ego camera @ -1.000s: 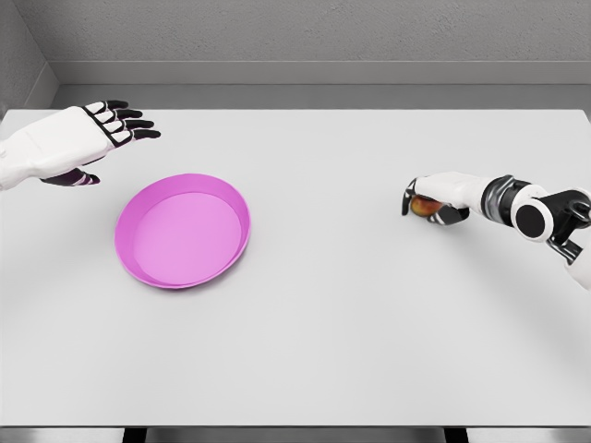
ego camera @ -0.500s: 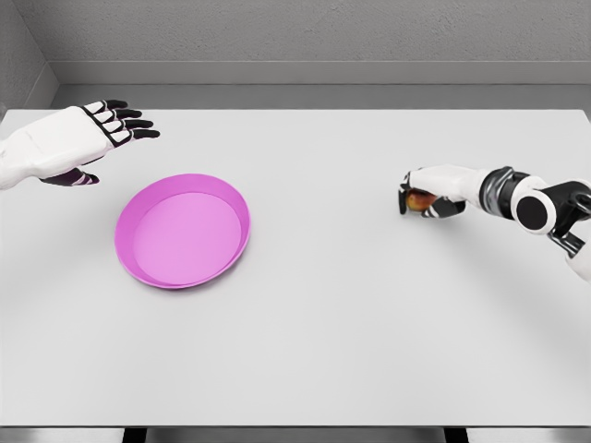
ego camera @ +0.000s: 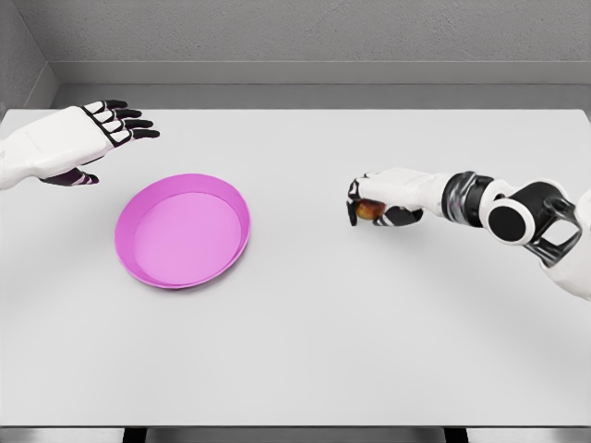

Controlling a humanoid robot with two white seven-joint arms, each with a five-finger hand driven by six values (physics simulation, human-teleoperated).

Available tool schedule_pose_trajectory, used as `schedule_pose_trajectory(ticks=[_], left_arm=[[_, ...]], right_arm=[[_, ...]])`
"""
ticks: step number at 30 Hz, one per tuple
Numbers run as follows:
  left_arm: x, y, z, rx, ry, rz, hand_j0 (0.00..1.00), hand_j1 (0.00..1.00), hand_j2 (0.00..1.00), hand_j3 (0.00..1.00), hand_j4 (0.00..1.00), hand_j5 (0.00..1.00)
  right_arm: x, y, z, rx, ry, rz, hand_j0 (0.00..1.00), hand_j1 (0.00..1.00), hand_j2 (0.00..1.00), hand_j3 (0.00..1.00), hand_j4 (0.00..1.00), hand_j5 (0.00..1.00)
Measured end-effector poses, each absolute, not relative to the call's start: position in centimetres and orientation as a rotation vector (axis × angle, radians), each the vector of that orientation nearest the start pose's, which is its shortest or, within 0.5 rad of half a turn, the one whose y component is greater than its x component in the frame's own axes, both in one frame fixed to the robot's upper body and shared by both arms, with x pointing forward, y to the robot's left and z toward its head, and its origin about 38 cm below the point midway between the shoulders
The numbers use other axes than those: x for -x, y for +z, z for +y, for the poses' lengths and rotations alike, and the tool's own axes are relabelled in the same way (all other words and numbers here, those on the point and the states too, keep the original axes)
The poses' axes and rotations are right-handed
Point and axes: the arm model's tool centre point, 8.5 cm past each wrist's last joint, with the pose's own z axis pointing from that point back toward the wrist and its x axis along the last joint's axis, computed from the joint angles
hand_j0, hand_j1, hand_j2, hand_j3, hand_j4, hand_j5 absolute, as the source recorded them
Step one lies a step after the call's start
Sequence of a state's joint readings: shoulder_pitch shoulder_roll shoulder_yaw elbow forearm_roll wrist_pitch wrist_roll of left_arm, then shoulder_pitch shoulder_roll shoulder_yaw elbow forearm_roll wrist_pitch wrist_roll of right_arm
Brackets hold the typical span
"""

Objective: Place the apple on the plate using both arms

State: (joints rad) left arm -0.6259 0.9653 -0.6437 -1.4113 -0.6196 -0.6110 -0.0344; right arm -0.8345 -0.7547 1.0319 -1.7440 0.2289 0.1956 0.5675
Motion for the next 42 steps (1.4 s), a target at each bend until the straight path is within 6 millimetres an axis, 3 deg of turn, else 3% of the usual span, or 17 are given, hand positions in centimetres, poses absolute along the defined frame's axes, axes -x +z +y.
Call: schedule_pose_trajectory(ticks=[11,19,20,21,22,32,39,42], left_arm=[[-43.2,23.8,35.7,1.068,2.708,2.114,1.0,1.0,1.0,1.0,1.0,1.0],[-43.2,23.8,35.7,1.068,2.708,2.114,1.0,1.0,1.0,1.0,1.0,1.0],[-43.2,23.8,35.7,1.068,2.708,2.114,1.0,1.0,1.0,1.0,1.0,1.0],[-43.2,23.8,35.7,1.068,2.708,2.114,1.0,1.0,1.0,1.0,1.0,1.0],[-43.2,23.8,35.7,1.068,2.708,2.114,1.0,1.0,1.0,1.0,1.0,1.0],[-43.1,23.8,35.7,1.067,2.707,2.114,1.0,1.0,1.0,1.0,1.0,1.0],[-43.2,23.7,35.5,1.06,2.704,2.122,1.0,1.0,1.0,1.0,1.0,1.0],[-43.2,23.7,35.3,1.056,2.702,2.123,1.0,1.0,1.0,1.0,1.0,1.0]], right_arm=[[-40.5,18.8,-13.7,0.168,1.988,-1.202,0.43,0.43,0.43,0.43,0.43,0.43],[-40.0,18.5,-12.2,0.137,2.012,-1.215,0.44,0.44,0.44,0.44,0.44,0.44],[-40.0,18.5,-12.2,0.137,2.013,-1.216,0.48,0.48,0.48,0.48,0.48,0.48],[-40.0,18.5,-12.1,0.136,2.013,-1.216,0.78,0.78,0.78,0.78,0.78,0.78],[-40.0,18.5,-12.1,0.138,2.011,-1.215,1.0,1.0,1.0,1.0,1.0,1.0],[-40.1,18.8,-11.9,0.146,2.016,-1.225,1.0,1.0,1.0,1.0,1.0,1.0],[-42.2,23.2,-13.0,0.261,1.982,-1.296,1.0,1.0,1.0,1.0,1.0,1.0],[-43.3,25.3,-15.4,0.329,1.905,-1.333,1.0,1.0,1.0,1.0,1.0,1.0]])
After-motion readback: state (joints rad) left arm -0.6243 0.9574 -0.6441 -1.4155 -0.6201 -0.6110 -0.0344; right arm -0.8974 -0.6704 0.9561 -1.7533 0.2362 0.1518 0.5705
